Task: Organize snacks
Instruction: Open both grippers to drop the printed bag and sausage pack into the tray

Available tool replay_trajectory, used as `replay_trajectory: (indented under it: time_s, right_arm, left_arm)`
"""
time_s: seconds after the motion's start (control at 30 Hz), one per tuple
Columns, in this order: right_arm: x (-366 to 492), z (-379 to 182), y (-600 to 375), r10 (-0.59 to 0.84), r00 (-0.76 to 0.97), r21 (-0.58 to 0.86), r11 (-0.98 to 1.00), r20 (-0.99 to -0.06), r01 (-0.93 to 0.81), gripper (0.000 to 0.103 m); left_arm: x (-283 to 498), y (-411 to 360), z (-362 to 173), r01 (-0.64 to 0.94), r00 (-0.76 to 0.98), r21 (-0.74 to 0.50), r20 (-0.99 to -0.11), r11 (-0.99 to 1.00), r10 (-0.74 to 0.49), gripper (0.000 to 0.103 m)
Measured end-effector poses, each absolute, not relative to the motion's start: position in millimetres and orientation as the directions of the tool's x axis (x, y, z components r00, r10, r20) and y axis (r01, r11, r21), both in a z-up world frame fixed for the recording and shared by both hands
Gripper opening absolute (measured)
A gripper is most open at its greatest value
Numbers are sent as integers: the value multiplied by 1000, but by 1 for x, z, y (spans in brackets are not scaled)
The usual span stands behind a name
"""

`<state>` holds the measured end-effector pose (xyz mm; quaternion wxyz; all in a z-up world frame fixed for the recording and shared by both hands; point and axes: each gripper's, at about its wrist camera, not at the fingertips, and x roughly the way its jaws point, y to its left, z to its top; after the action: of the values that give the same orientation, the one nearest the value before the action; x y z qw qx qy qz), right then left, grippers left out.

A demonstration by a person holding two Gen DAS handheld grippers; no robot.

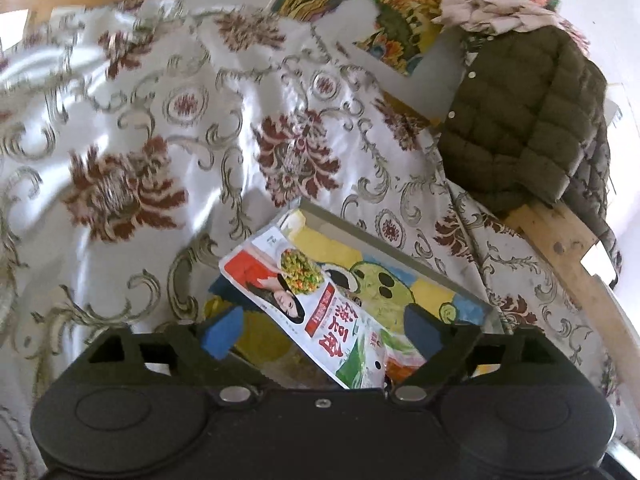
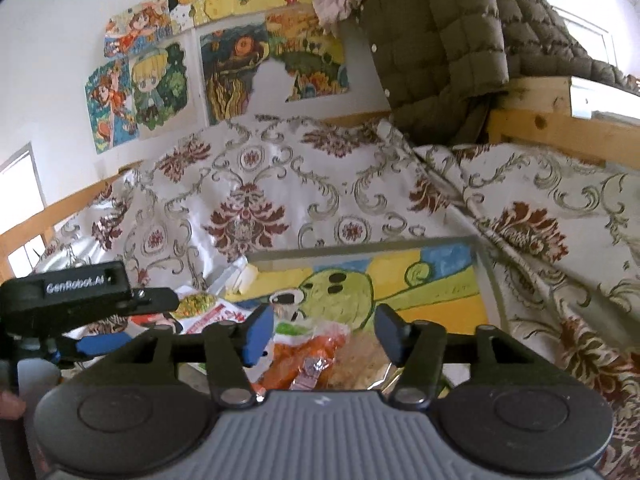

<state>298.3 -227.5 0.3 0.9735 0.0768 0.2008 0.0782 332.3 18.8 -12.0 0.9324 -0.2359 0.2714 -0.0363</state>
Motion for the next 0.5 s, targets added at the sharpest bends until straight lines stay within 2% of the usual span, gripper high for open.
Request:
replay_trajectory:
  time_s: [0.2,0.5]
  right_arm:
    - [277,17,-234,168,929,174,978,-329,-115,77]
    - [235,40,-241,154,955,160,980,-255,-115,98]
  left_arm:
    - [301,14,11,-32,890,-361,-434,932,-137,101]
    - [243,4,35,9,942,-234,-324,972,-87,102]
